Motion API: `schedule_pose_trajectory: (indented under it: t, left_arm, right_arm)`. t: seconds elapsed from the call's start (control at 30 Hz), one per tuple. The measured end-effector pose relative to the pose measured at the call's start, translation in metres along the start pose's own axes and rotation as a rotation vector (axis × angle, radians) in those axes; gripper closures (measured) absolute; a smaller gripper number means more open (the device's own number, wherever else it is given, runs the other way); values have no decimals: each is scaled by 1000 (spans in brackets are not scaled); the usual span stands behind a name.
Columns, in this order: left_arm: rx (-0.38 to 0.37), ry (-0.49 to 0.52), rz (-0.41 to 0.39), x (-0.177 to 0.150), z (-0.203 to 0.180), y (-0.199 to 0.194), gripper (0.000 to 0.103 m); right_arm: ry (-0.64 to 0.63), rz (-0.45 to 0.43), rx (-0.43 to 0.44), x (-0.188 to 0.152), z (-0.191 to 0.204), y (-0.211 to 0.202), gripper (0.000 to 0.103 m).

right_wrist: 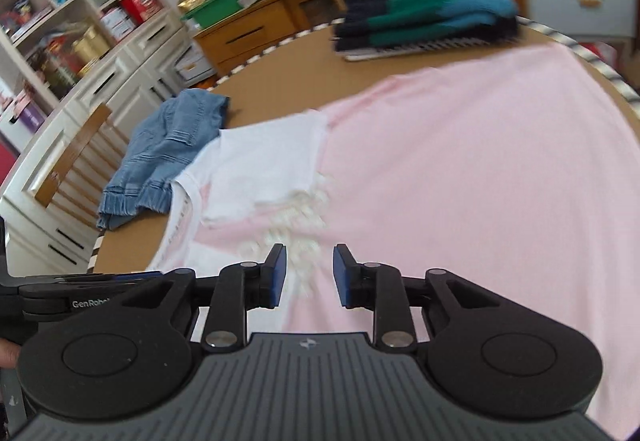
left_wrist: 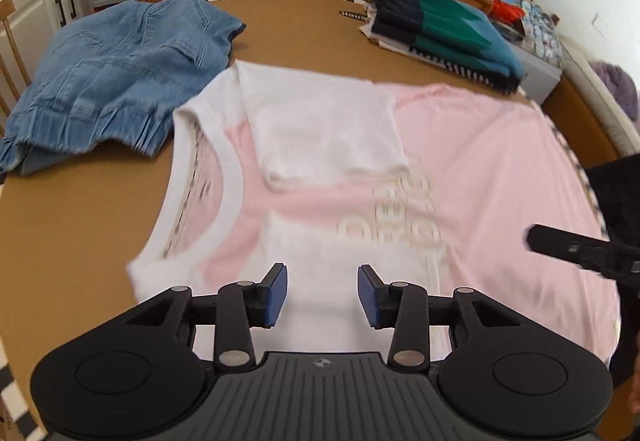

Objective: Fold clothes

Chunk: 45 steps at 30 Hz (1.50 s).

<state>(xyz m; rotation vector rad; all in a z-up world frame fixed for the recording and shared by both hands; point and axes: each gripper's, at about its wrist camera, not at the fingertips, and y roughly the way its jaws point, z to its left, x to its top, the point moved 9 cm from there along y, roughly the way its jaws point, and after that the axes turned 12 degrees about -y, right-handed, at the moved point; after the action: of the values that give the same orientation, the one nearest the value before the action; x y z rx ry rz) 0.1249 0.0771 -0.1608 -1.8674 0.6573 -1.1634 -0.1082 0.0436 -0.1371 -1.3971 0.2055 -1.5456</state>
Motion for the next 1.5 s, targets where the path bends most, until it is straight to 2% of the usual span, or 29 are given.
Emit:
schedule_pose_trajectory:
  t: [0.23,0.43,0.63,0.7,0.77,0.83,0.9,1.03,1.17,1.27,1.5]
  left_arm:
    - [-12,4,60,-83,7,-23,55]
    - [12,-6,83,-116,11,-28,54]
    - [45,-39,65,-119,9,-28,49]
    - [57,-56,66,-120,7,-28,48]
    - [58,-80,66,-120,5,-29,47]
    - [59,-112,65,-118,6,-29,46]
    - [54,-161,65,-114,10,-28,45]
    - [40,-282,65,-105,21,-27,41]
    - [37,-340,76,-100,24,-24,37]
    - [51,-341,72,-99,21,-22,34]
    - [61,-341,73,-100,20,-19,31]
  right_arm:
    - [246,-14,-112,-91,-50,-75,74]
    - [348,-40,-165,-130,-77,-112,74]
    - [431,-62,-159,-136,-100,-123,73]
    - [465,-67,-152,-136,-109,-126,71]
    - [493,-80,-144,-134,-118,-128,64]
    - [521,-100,-143,-134,-130,-132,64]
    - [589,-122,-142,-136,-146,-136,63]
    - [801,-179,-137,-151,-185,-145,62]
    - [937,-211,-159,-166,-214,-149,61]
    - [995,-213,-171,-177,-229,-141,60]
    - [1128,-267,-109,-184,-243,-110,60]
